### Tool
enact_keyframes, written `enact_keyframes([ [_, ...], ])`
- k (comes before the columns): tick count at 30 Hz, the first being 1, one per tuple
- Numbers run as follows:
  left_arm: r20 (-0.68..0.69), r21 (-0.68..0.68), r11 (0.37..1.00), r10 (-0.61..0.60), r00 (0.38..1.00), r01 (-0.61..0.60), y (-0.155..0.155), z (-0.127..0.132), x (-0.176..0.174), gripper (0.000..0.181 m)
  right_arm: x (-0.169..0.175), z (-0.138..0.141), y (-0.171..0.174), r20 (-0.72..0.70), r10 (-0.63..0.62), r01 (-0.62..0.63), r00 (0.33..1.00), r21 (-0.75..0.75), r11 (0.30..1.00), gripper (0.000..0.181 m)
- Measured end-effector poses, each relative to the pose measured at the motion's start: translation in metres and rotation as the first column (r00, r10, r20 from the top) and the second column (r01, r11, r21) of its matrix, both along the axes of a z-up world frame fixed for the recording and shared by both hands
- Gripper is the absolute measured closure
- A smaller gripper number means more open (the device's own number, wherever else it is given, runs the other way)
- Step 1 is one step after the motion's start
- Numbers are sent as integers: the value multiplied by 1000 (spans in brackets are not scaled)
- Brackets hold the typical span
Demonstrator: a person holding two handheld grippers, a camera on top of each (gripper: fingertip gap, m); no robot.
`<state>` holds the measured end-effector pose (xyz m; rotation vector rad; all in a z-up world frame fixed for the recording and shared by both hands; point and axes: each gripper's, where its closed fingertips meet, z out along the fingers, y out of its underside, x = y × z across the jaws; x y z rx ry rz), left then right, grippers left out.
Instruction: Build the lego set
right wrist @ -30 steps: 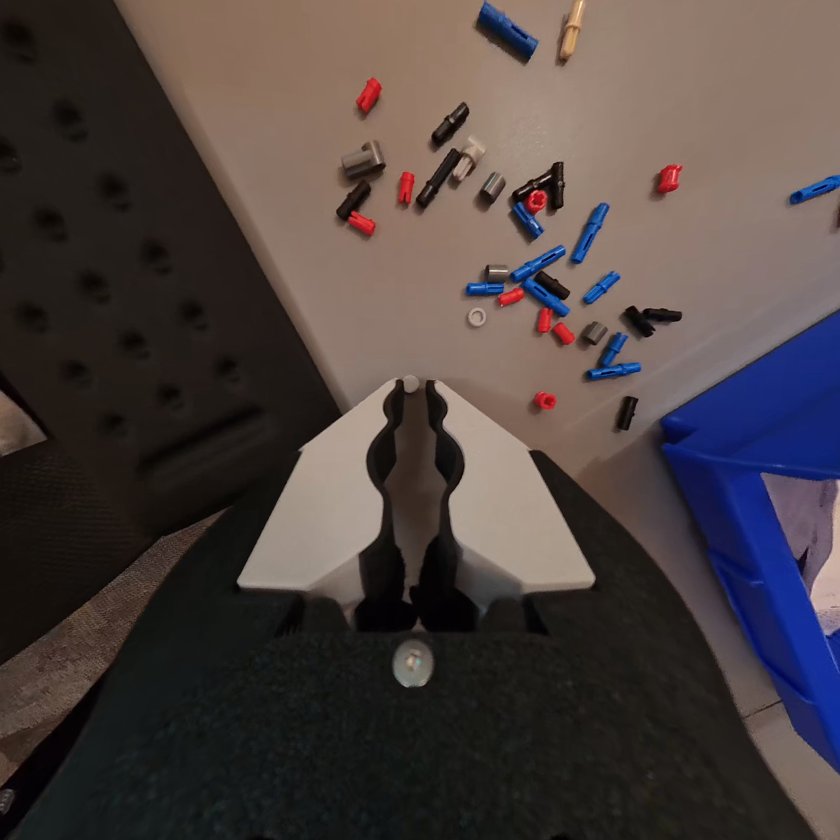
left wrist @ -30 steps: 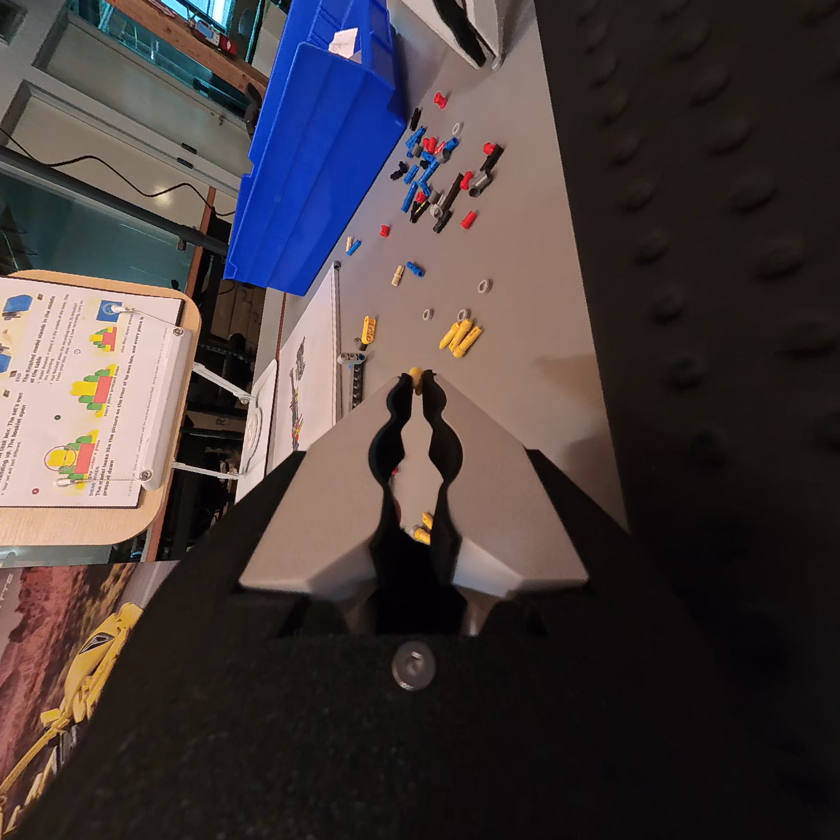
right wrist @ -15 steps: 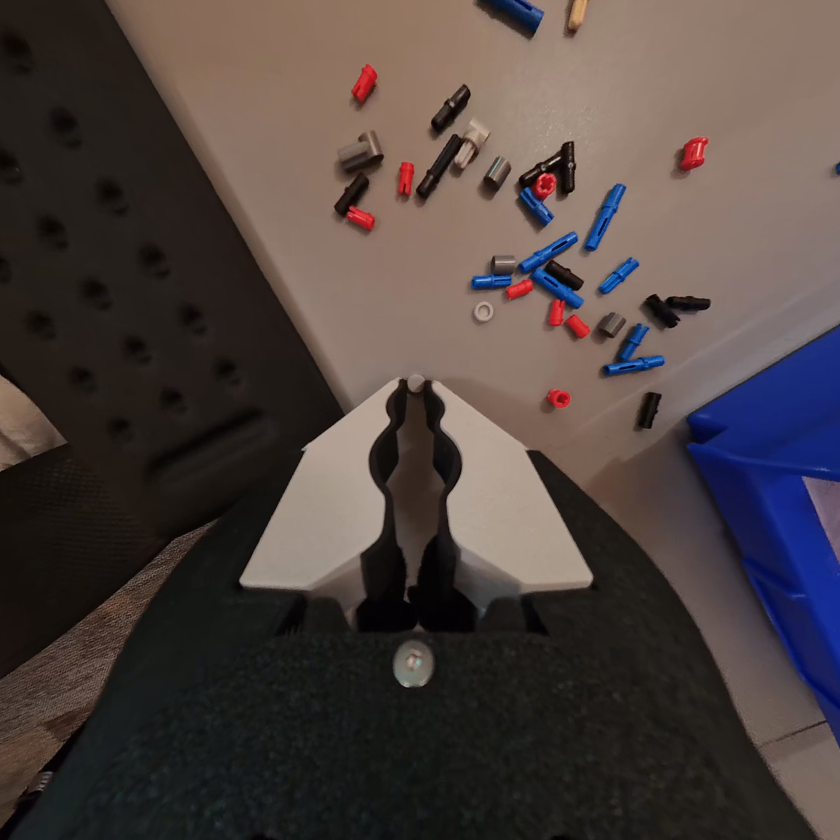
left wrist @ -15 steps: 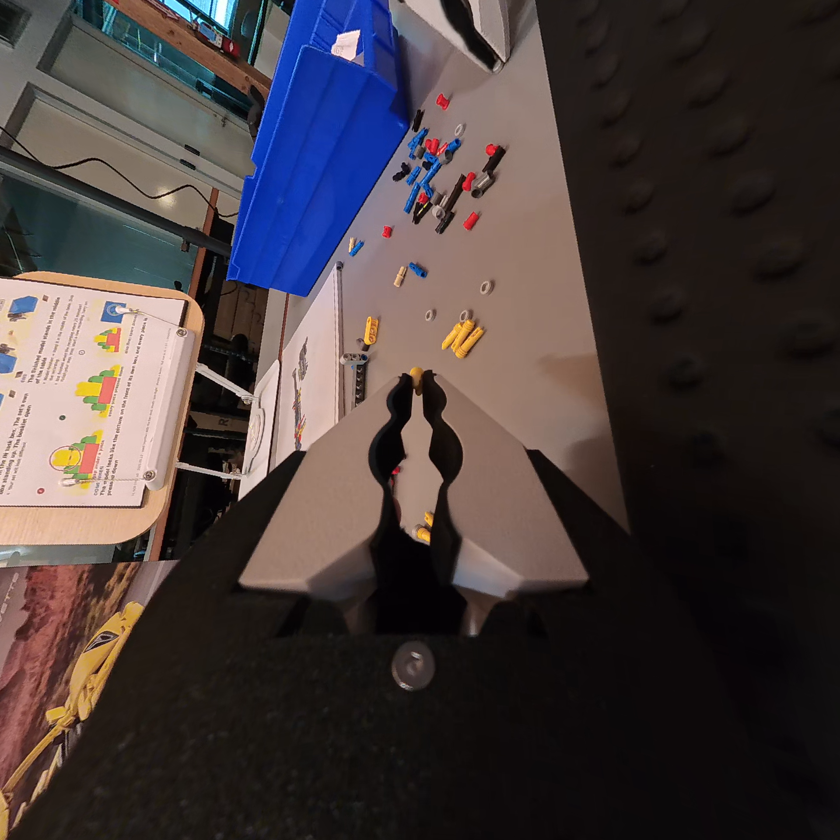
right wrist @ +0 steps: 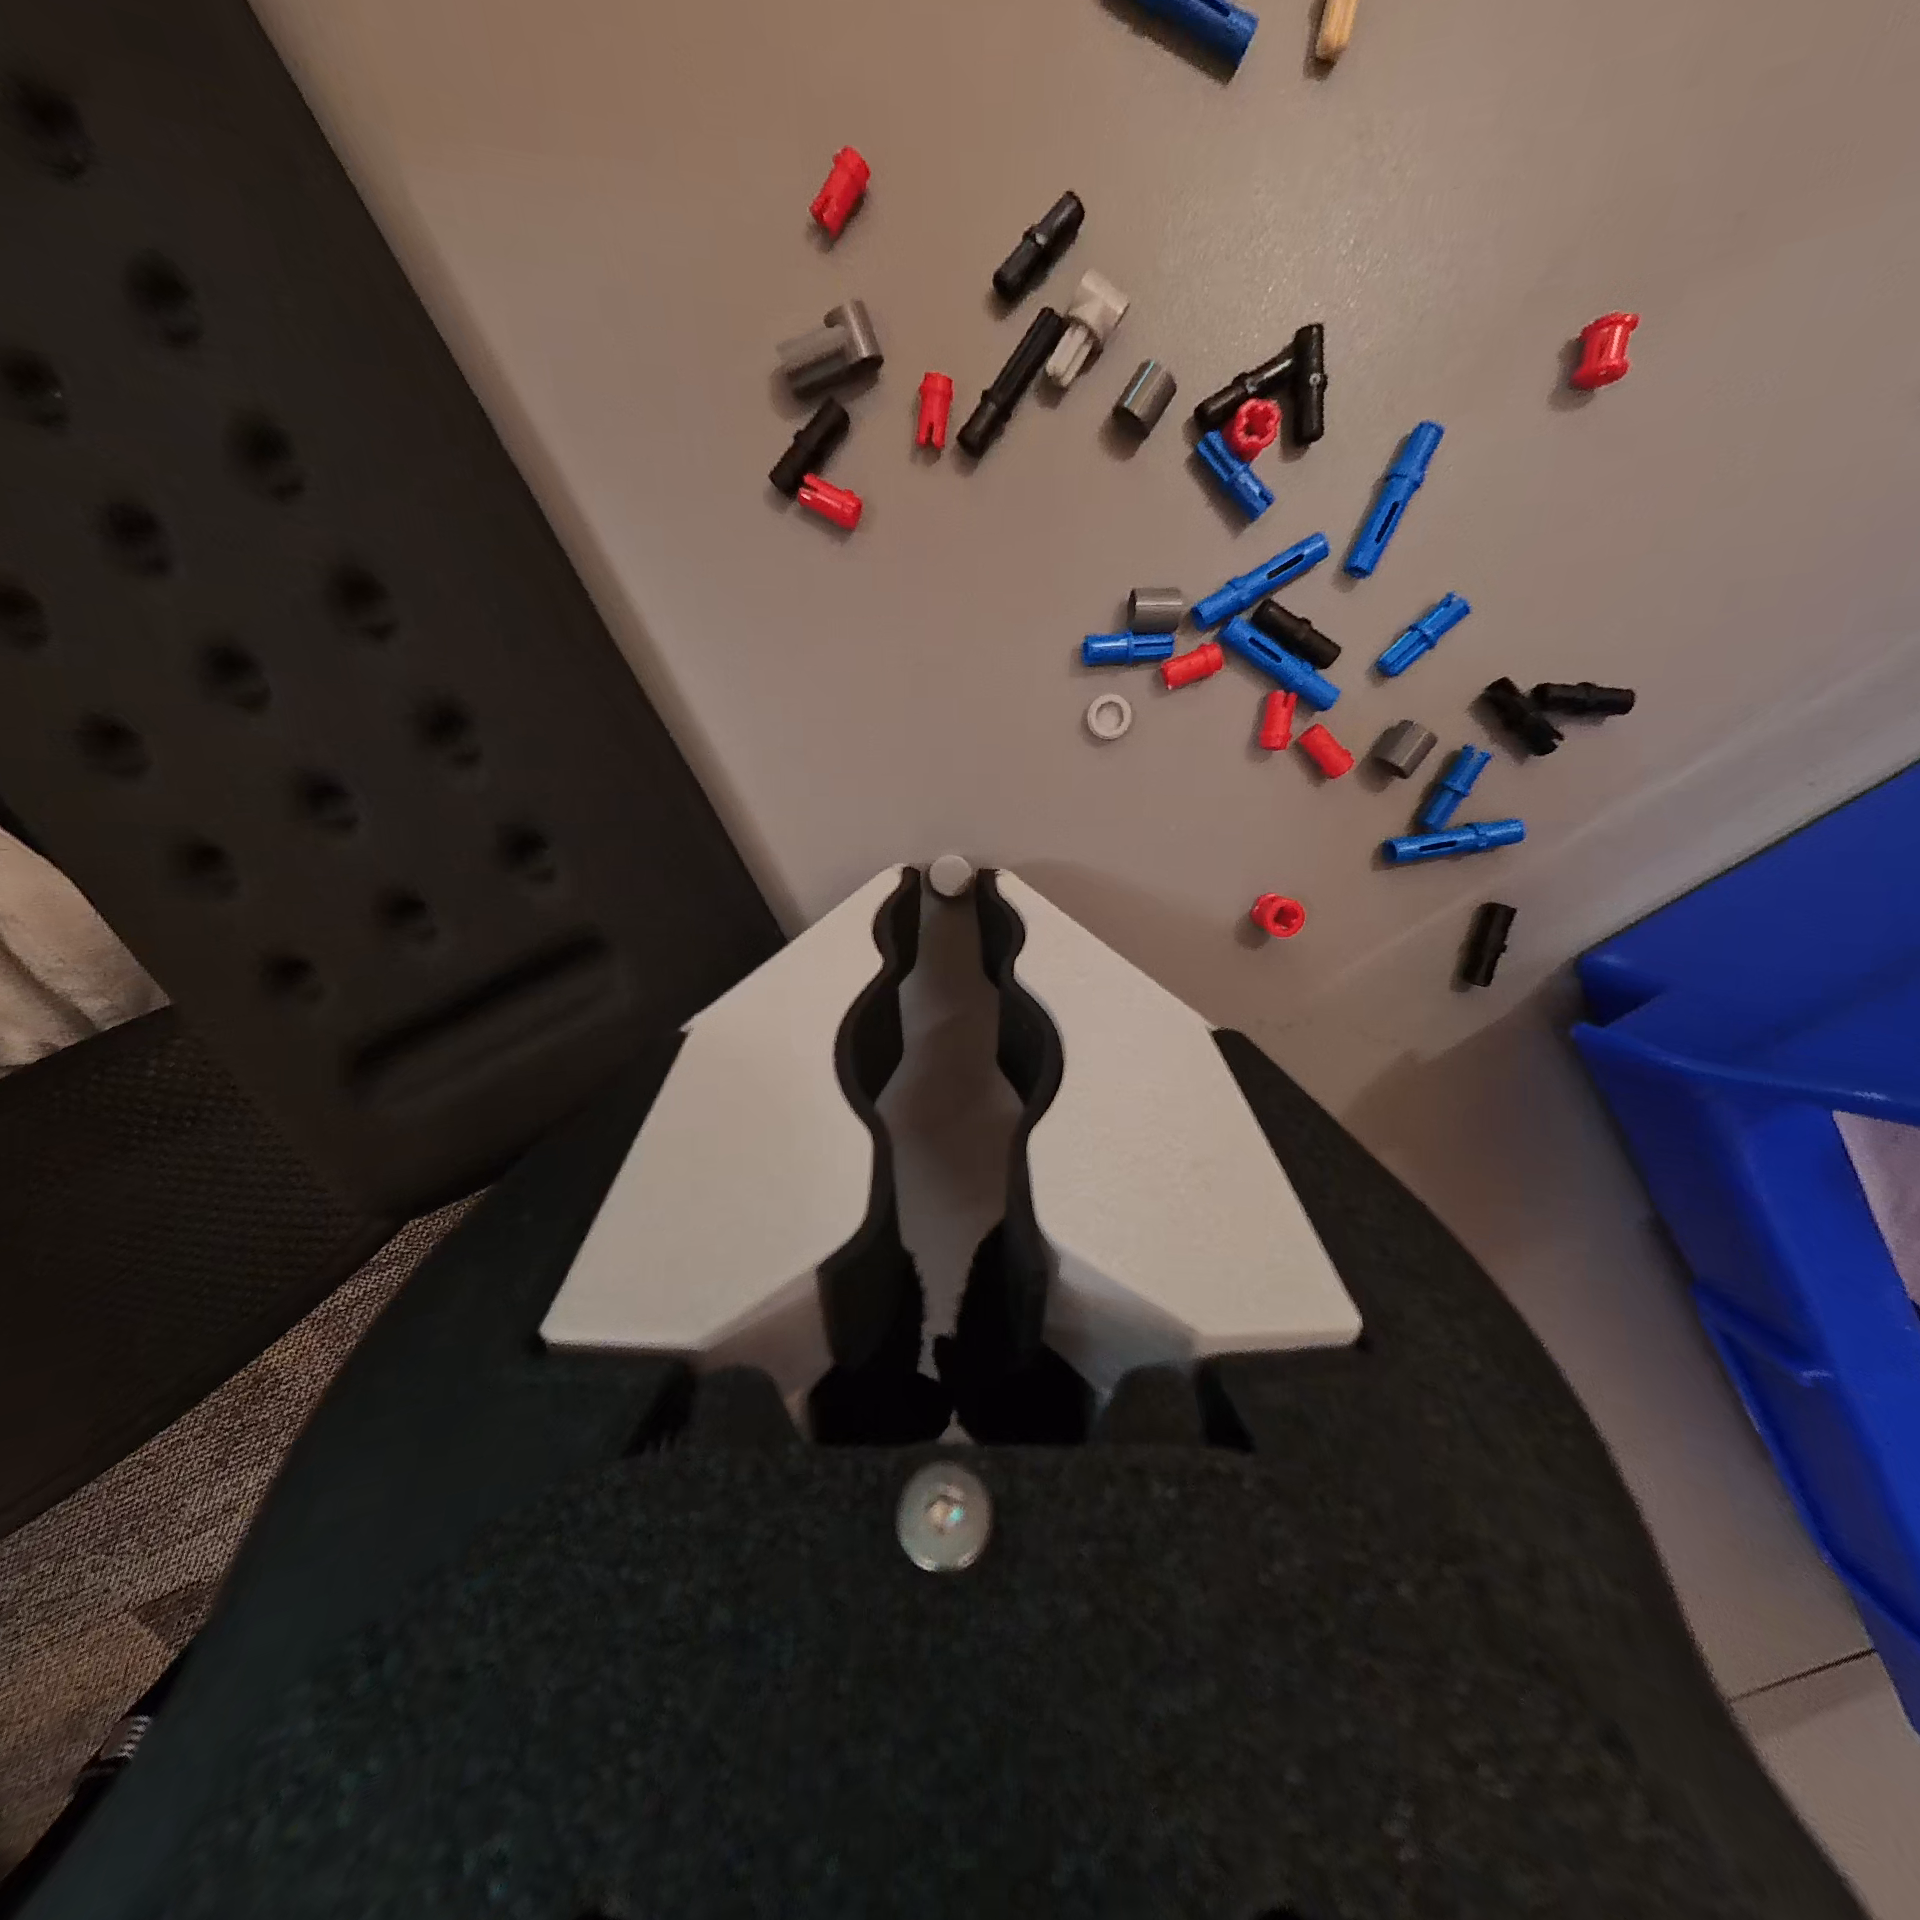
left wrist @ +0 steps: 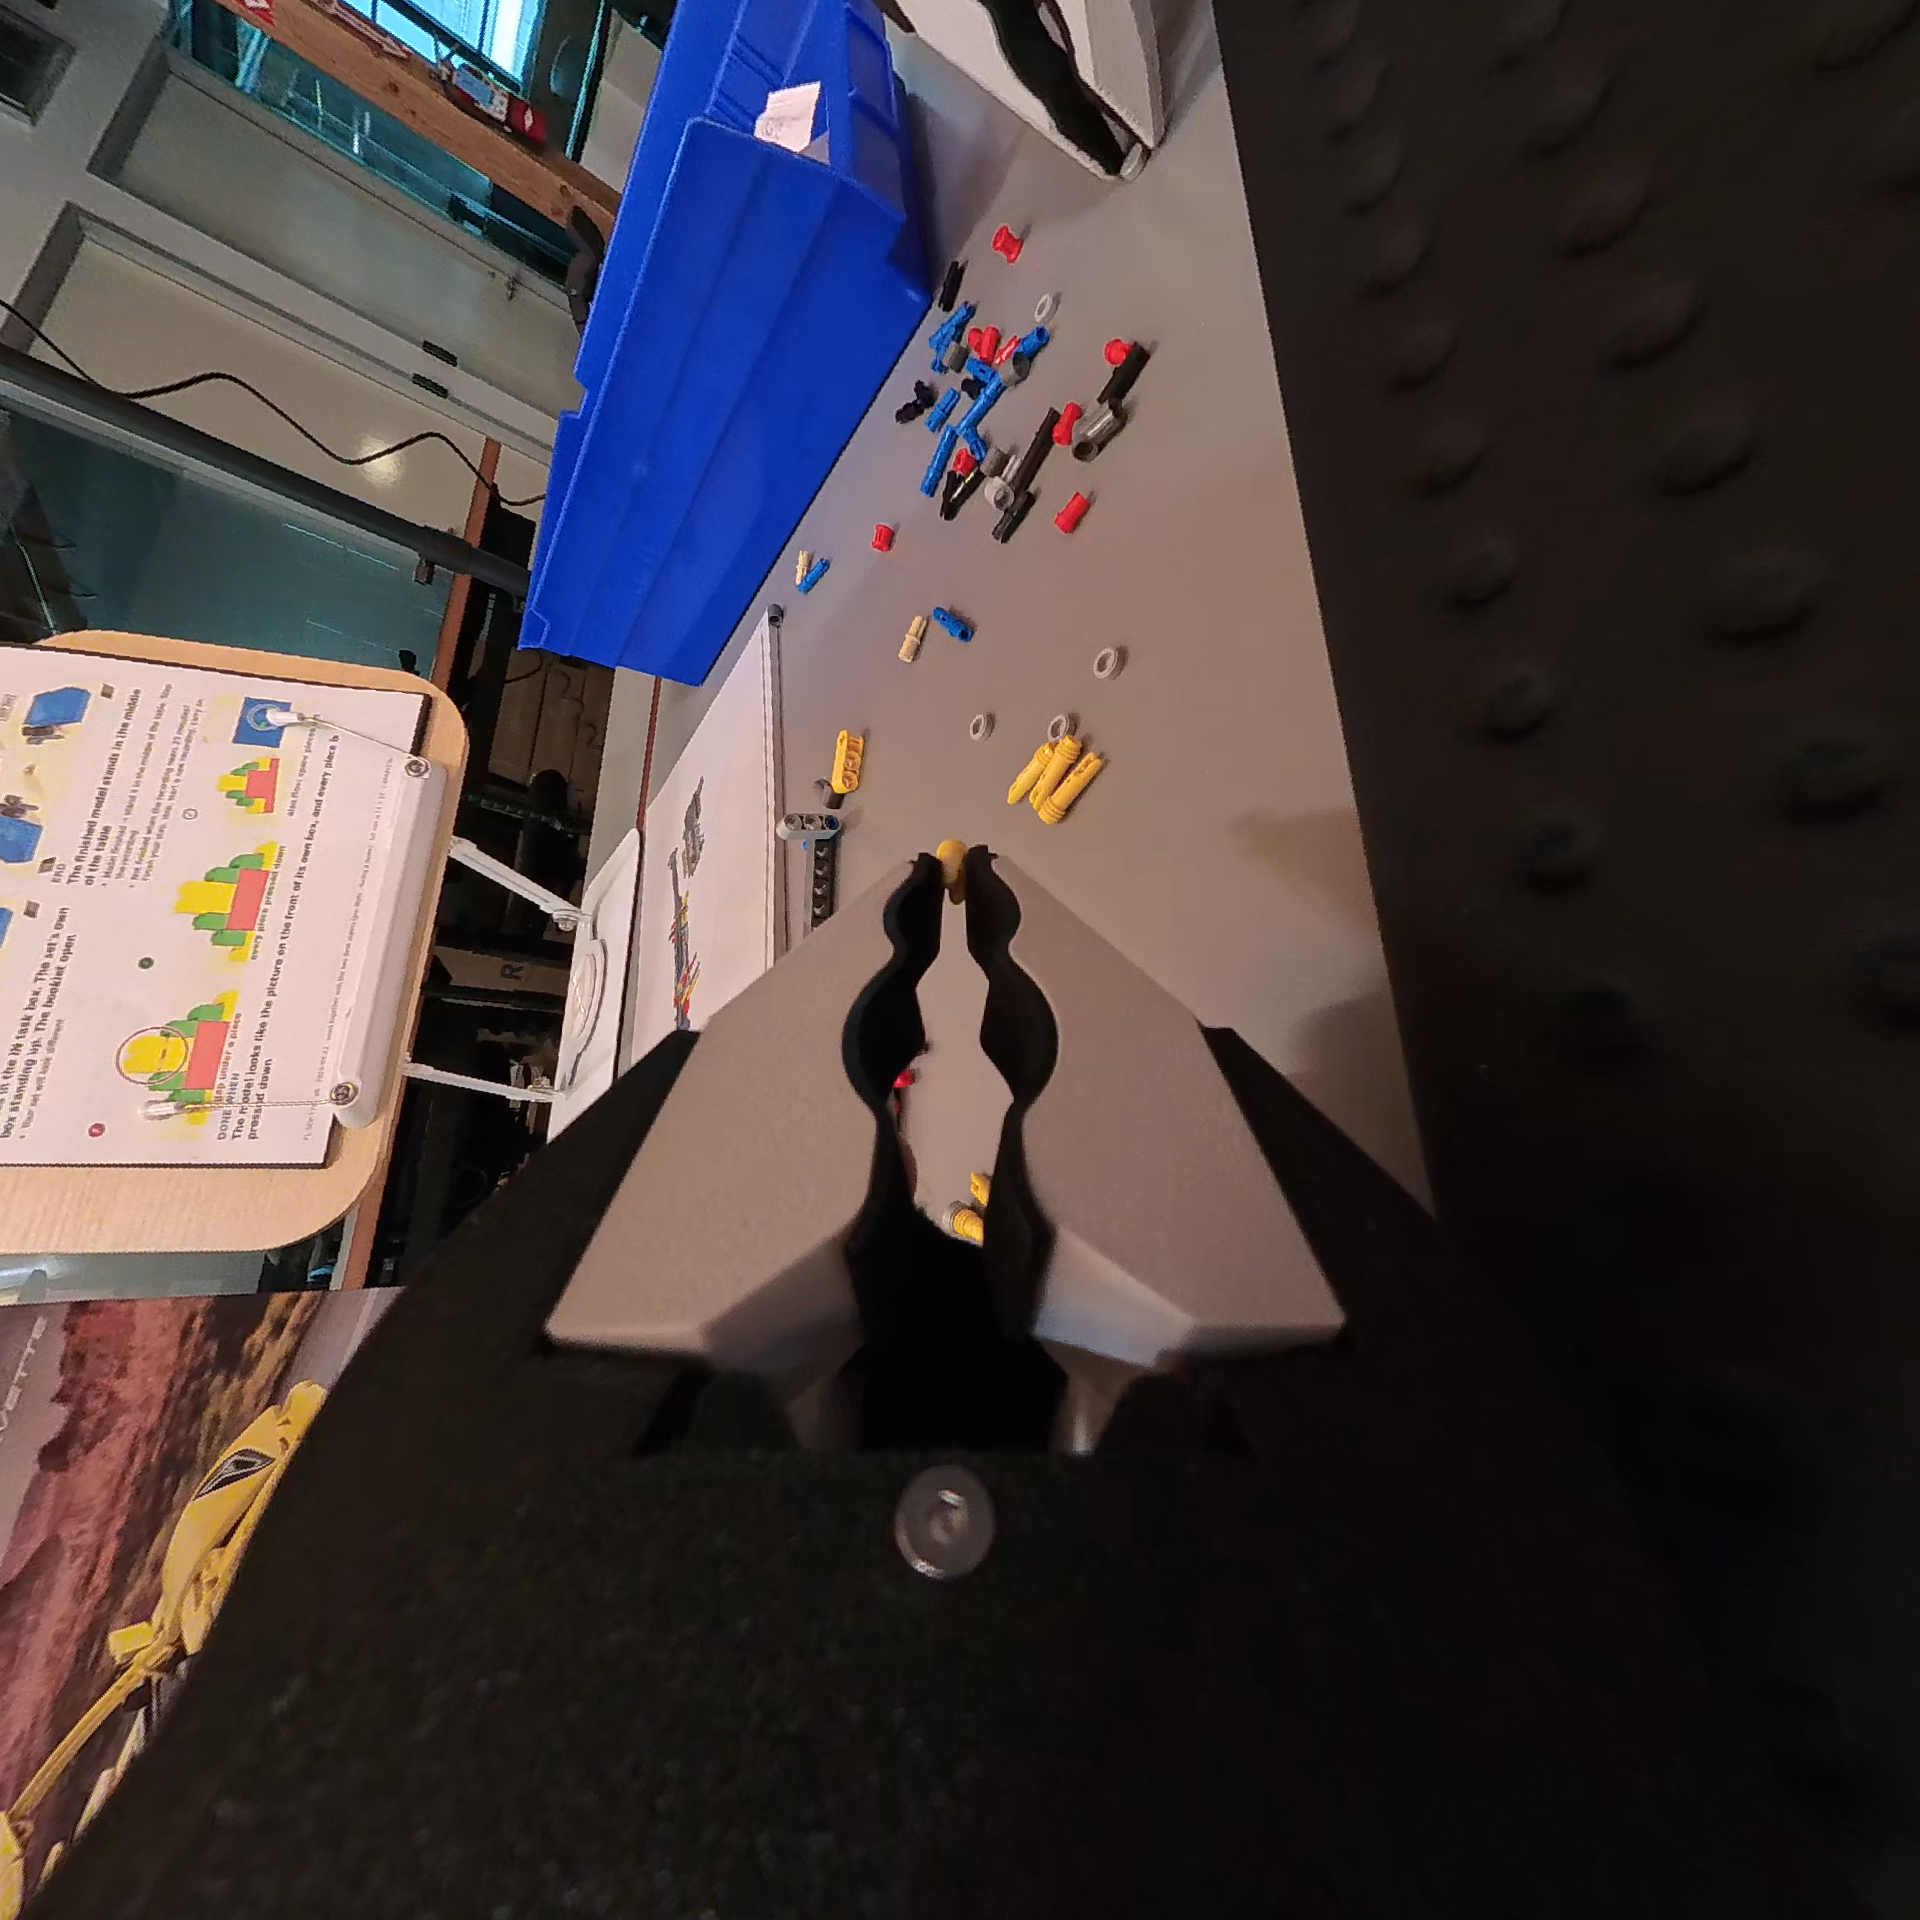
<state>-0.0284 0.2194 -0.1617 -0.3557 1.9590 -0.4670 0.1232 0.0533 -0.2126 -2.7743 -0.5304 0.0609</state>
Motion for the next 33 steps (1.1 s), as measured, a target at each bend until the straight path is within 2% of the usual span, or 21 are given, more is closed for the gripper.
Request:
enact_keyframes([
  [20, 11, -11, 1000, -6, 1000, 7, -1, 2, 2, 178, 1, -1, 0, -19, 4, -4, 1000, -20, 1000, 175],
  [23, 45, -112, 993, -21, 999, 26, -5, 16, 1, 178, -2, 0, 4, -68, -12, 11, 998, -14, 1000, 175],
  [25, 65, -266, 963, -33, 997, 49, -7, 33, 0, 178, -20, 19, 27, -188, -4, 29, 982, 127, 991, 175],
  [27, 86, -436, 893, -79, 993, 109, -11, 53, -4, 178, -55, 58, 67, -379, 67, 80, 923, 360, 929, 175],
  [29, 117, -563, 810, -123, 986, 167, -14, 70, -8, 178, -101, 105, 104, -578, 230, 189, 783, 573, 798, 175],
  [31, 147, -630, 744, -168, 975, 224, -17, 81, -14, 178, -130, 126, 131, -687, 310, 304, 657, 618, 726, 175],
  [33, 178, -656, 708, -189, 966, 260, -17, 89, -17, 178, -148, 139, 148, -771, 375, 394, 515, 601, 695, 176],
])
